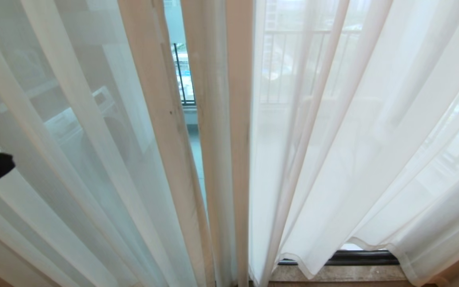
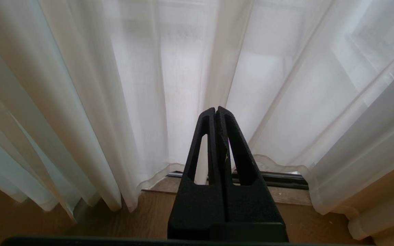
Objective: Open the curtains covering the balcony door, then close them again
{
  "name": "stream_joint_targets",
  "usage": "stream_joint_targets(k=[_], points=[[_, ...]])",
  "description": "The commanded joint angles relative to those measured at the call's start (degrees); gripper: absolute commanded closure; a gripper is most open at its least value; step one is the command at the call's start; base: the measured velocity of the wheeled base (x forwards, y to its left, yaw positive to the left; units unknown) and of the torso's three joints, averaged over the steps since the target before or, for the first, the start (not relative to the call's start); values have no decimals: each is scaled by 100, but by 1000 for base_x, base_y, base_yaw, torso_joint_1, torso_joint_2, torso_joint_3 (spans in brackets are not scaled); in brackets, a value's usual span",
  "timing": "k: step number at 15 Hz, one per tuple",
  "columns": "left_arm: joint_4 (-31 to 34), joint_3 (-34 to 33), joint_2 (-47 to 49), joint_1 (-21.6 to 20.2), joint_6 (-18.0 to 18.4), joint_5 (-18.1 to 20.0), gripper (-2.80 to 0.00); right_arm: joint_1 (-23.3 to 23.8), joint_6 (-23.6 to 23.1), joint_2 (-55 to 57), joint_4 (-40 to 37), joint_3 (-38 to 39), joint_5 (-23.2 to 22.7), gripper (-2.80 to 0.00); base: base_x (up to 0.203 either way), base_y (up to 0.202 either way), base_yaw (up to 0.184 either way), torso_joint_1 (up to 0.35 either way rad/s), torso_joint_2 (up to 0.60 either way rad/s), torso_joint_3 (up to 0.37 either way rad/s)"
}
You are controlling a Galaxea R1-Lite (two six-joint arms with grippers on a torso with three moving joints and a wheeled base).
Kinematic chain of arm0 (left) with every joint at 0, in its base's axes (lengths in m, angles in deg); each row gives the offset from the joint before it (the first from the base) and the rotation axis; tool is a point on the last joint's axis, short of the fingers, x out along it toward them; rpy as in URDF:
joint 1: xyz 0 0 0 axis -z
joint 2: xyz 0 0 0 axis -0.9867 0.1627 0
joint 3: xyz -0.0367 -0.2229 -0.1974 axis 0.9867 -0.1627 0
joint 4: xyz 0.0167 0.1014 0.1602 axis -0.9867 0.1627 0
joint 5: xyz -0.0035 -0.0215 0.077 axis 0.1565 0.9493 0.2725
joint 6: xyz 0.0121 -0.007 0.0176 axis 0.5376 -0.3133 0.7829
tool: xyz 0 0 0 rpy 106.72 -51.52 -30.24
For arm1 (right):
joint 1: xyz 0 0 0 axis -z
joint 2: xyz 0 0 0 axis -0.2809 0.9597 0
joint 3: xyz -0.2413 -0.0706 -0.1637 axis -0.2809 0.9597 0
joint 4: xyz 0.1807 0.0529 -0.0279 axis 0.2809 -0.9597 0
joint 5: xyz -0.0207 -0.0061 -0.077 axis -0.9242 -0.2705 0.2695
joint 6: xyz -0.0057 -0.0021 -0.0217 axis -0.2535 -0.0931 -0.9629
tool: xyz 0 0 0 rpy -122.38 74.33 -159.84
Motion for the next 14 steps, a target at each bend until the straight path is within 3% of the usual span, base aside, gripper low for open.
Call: stream_joint_targets(k=[1,4,7,10,13,14], points=[[6,-991,-1247,-1064,-132,4,0,0,-6,7,-4,4,-5,0,0,0,0,0,0,0],[2,-2160,-2330,-1784,-223,-41,0,0,-4,7,-4,-2,-3,0,0,0,0,0,0,0],[-111,-2777,-2413,-2315,-146,-68,0,0,-6,7,-4,-5,-5,0,0,0,0,0,0,0],[-381,-3323,-2406,-2553,-61,-78,0,0,-6,7,-4,1,-1,0,0,0,0,0,0,0],[-1058,-3870,-2406,-2731,-24,-100,0,0,-6,7,-4,0,-5,0,0,0,0,0,0,0],[-975,-3869,-2440,-2924,-5,-67,0,0,-6,7,-4,-5,-4,0,0,0,0,0,0,0]])
